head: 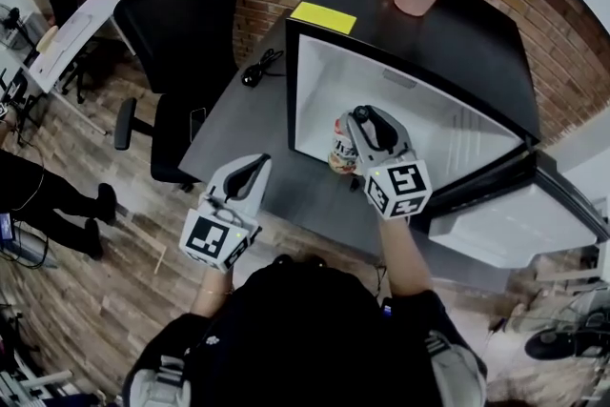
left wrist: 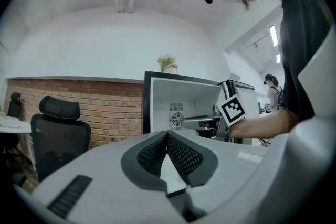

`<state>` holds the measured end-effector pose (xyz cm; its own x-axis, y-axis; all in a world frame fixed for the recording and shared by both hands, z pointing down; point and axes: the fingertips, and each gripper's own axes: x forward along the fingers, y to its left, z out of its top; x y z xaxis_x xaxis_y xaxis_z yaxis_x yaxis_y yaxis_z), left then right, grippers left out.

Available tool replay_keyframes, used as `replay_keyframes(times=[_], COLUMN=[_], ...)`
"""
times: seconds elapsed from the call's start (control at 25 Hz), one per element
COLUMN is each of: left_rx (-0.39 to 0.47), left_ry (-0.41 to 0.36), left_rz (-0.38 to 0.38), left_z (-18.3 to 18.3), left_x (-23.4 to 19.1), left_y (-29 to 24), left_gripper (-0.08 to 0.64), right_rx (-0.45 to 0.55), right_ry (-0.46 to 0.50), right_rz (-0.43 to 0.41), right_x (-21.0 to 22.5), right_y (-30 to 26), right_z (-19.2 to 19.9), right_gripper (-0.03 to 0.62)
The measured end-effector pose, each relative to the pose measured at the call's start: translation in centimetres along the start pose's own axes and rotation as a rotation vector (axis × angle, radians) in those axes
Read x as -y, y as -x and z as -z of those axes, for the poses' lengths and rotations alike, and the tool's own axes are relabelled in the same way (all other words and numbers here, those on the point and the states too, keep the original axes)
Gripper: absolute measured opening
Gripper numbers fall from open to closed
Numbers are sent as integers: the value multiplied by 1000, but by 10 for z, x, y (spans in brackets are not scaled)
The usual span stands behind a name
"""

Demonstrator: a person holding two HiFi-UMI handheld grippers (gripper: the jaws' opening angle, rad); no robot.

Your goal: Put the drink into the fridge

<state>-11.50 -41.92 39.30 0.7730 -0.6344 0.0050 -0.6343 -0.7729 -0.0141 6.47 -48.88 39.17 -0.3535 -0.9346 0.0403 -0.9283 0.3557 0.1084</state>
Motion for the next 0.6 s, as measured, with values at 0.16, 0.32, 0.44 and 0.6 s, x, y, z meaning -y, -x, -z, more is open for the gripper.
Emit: replay_keyframes(times=[0.16, 0.32, 0.44, 0.6], left_rx=[-1, -7, -3, -13], left_ry=[0, -7, -10, -17], left_rz=[-36, -64, -81, -99], left_z=[-1, -1, -3, -4], left_x=[0, -2, -4, -6], left_y=[2, 5, 9, 12], left_gripper=[-3, -3, -3, -3], right_rx=[-14, -19, -39, -43], right_ry=[10, 16, 11, 7], right_rz=[-8, -13, -17, -12], right_x=[10, 17, 17, 22], right_y=[-11, -25, -33, -41], right_z=[5, 9, 16, 20], right_gripper=[137, 137, 137, 137])
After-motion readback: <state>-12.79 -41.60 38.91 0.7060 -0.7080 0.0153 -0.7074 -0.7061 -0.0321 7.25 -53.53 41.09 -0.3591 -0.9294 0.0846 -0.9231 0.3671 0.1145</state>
